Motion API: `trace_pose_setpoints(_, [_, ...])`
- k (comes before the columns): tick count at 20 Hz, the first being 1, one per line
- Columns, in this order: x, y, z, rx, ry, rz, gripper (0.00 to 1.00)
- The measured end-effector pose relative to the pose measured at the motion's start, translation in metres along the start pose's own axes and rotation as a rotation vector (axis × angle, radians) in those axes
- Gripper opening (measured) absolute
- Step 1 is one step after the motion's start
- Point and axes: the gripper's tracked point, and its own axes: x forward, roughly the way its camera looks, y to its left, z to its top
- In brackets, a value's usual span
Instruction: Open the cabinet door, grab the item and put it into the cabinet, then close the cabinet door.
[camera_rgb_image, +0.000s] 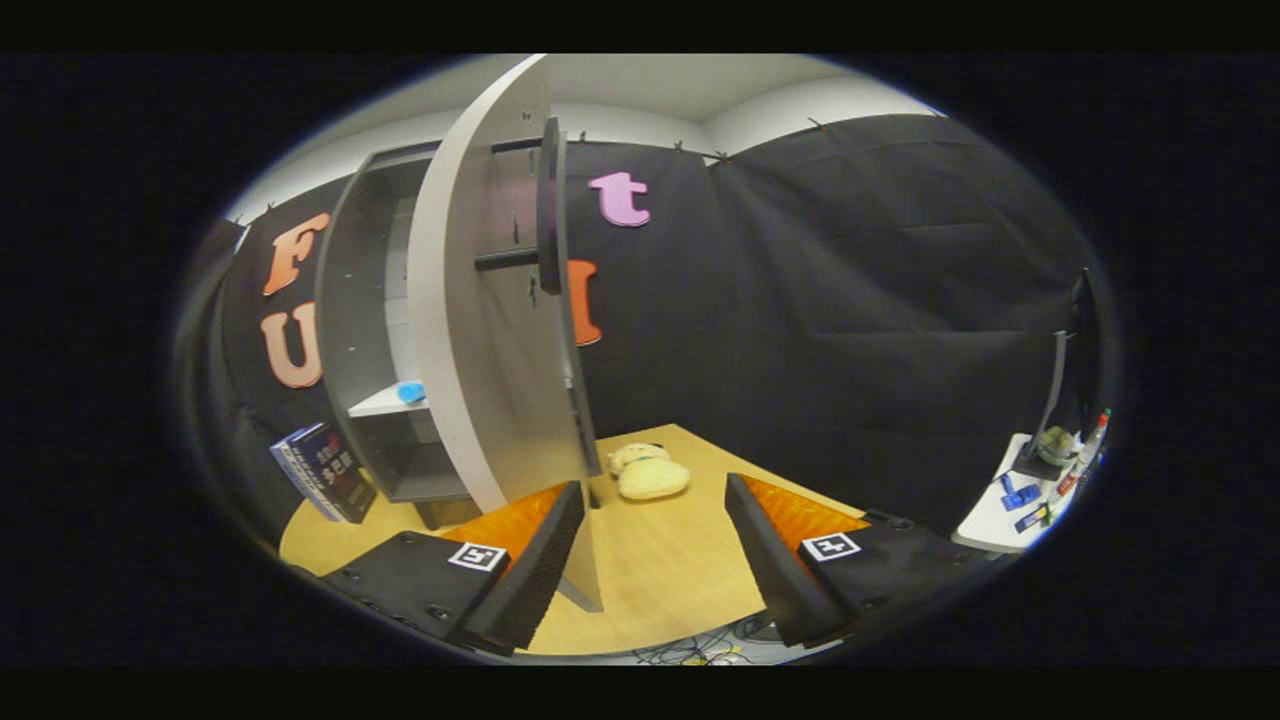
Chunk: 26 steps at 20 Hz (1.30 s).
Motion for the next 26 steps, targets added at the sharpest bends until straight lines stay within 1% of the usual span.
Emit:
trace_pose_setpoints(5, [0.009, 0.1, -0.009, -0.027, 0.006, 0.153, 0.93])
trace_pose_setpoints(7, [0.023, 0.137, -0.006, -0.031, -0.005, 0.212, 0.94])
trace_pose_setpoints(10, [0.051, 0.187, -0.005, -0.008, 0.002, 0.284, 0.95])
trace_pose_setpoints(13, [0.092, 0.235, -0.01, 0.002, 0.01, 0.315, 0.95])
trace_pose_setpoints(16, [0.115, 0.243, -0.009, -0.013, 0.016, 0.303, 0.95])
trace_pose_setpoints(19, [0.134, 0.256, -0.011, -0.016, 0.018, 0.269, 0.95])
trace_pose_setpoints(22, [0.144, 0.264, -0.014, 0.006, 0.031, 0.211, 0.96])
trace_pose_setpoints(24, [0.147, 0.267, -0.013, 0.013, 0.017, 0.169, 0.95])
trace_pose_setpoints(26, [0.149, 0.267, -0.014, 0.01, 0.012, 0.158, 0.95])
